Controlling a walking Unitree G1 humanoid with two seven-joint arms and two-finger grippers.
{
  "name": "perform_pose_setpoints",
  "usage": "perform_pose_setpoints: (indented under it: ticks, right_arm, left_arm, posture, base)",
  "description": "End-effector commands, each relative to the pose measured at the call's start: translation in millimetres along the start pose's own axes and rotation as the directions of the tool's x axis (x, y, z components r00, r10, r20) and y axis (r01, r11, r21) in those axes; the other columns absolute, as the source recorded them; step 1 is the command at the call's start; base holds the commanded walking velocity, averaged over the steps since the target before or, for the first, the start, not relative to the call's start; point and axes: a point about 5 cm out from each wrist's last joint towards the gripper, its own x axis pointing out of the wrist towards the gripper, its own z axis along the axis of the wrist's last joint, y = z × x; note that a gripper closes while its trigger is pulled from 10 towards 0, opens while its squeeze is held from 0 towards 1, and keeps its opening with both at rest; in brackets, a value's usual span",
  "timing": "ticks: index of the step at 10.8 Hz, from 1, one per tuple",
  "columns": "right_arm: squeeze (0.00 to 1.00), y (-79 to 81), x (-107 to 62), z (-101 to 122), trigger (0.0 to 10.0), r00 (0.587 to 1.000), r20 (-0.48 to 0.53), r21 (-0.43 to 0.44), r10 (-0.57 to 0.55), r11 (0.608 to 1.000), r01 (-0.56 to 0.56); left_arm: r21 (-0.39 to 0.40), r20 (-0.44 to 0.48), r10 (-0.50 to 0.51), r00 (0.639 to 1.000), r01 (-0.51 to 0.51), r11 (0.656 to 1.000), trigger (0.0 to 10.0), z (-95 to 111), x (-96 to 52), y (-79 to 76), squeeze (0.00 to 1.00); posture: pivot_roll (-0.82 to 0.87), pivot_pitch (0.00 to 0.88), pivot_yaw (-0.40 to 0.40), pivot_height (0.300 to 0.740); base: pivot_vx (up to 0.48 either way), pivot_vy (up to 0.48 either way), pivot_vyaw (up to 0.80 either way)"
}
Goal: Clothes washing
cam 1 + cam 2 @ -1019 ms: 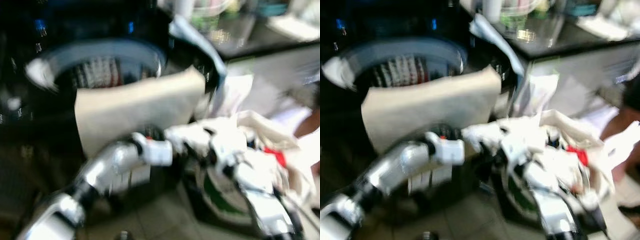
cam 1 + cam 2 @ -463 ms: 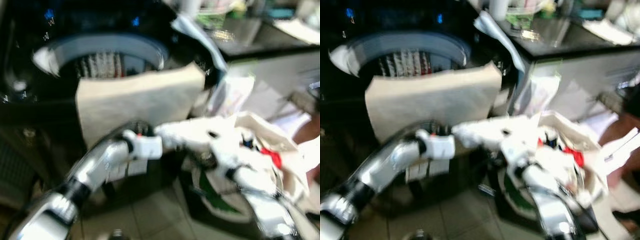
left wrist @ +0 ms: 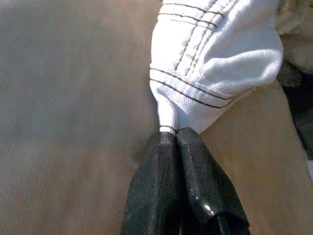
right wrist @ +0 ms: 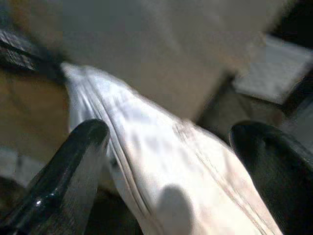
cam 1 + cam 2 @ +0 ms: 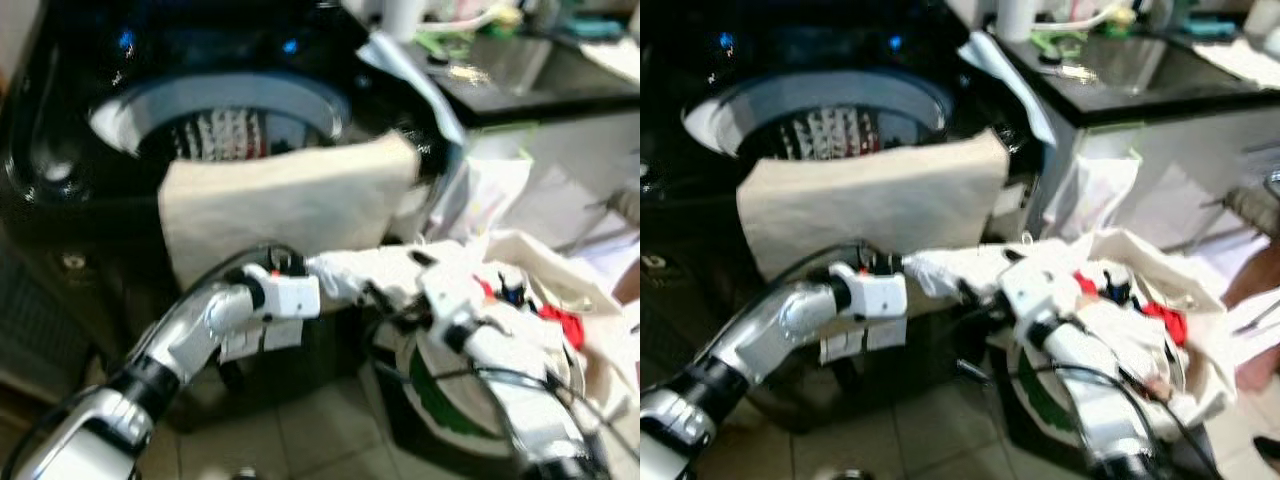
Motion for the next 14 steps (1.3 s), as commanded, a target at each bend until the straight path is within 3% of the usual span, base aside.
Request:
perform_pose_setpoints:
  ticks: [1, 2, 4, 7, 9, 10, 12, 13, 14]
  right_arm:
    - [0.07, 0.3, 2.1, 2.8, 10.0, 1.0, 0.008, 0.007, -0.006, 1.0, 0.006]
    - [0.0, -0.8, -6.1, 8.2, 10.0, 0.998, 0.066, 0.062, -0.025, 0.998, 0.021]
    - [0.0, 7.7, -34.8, 3.8, 10.0, 0.997, 0.078, 0.055, 0.007, 0.998, -0.011]
    - [0.0, 8.9, -40.4, 4.5, 10.0, 0.997, 0.077, 0.082, -0.02, 0.997, 0.014]
    - [0.0, 36.3, -73.9, -0.6, 10.0, 1.0, 0.026, 0.128, -0.012, 0.992, 0.008]
    - [0.0, 49.8, -73.9, 2.3, 10.0, 0.999, 0.03, 0.126, -0.009, 0.992, 0.005]
    - [0.0, 74.6, -56.8, 4.2, 10.0, 0.999, 0.044, 0.125, -0.004, 0.992, -0.002]
    - [0.0, 92.6, -49.4, -1.5, 10.0, 1.0, 0.027, 0.13, 0.002, 0.992, -0.006]
    - [0.0, 120.2, -38.6, -0.6, 10.0, 1.0, 0.017, 0.131, 0.014, 0.991, -0.016]
  left_arm:
    - [-0.004, -0.045, 0.079, 0.996, -0.079, 0.997, 10.0, -11.2, -6.2, 17.7, 0.0]
    - [-0.007, -0.041, 0.078, 0.996, -0.079, 0.997, 10.0, -9.8, -5.3, 17.0, 0.0]
    - [-0.01, -0.038, 0.091, 0.995, -0.091, 0.996, 10.0, -8.8, -3.0, 21.4, 0.0]
    - [-0.04, -0.038, 0.149, 0.988, -0.151, 0.988, 10.0, -8.3, 1.5, 33.0, 0.0]
    - [-0.086, -0.067, 0.177, 0.982, -0.182, 0.98, 10.0, -16.2, 1.3, 40.6, 0.0]
    - [-0.088, -0.077, 0.197, 0.977, -0.203, 0.975, 10.0, -18.9, 0.6, 48.4, 0.0]
    - [-0.18, -0.08, 0.275, 0.958, -0.286, 0.941, 10.0, -22.4, -3.0, 71.5, 0.0]
    - [-0.189, -0.129, 0.298, 0.946, -0.318, 0.929, 10.0, -35.1, -9.4, 77.6, 0.0]
    - [-0.273, -0.188, 0.318, 0.929, -0.361, 0.892, 10.0, -50.1, -17.5, 77.0, 0.0]
  posture:
    - [0.02, 0.0, -0.055, 0.74]
    - [0.02, 0.0, -0.06, 0.74]
    - [0.02, 0.0, -0.063, 0.74]
    - [0.0, 0.0, -0.044, 0.74]
    - [0.0, 0.0, -0.043, 0.74]
    - [-0.01, 0.0, -0.038, 0.74]
    - [-0.01, 0.0, -0.035, 0.74]
    - [-0.01, 0.0, -0.035, 0.74]
    - [-0.01, 0.0, -0.035, 0.74]
  base:
    - [0.0, 0.0, 0.57]
    - [0.0, 0.0, 0.58]
    - [0.0, 0.0, 0.0]
    - [0.0, 0.0, 0.0]
    - [0.0, 0.0, 0.0]
    - [0.0, 0.0, 0.0]
    - [0.0, 0.0, 0.0]
    - [0.0, 0.0, 0.0]
    - [0.0, 0.0, 0.0]
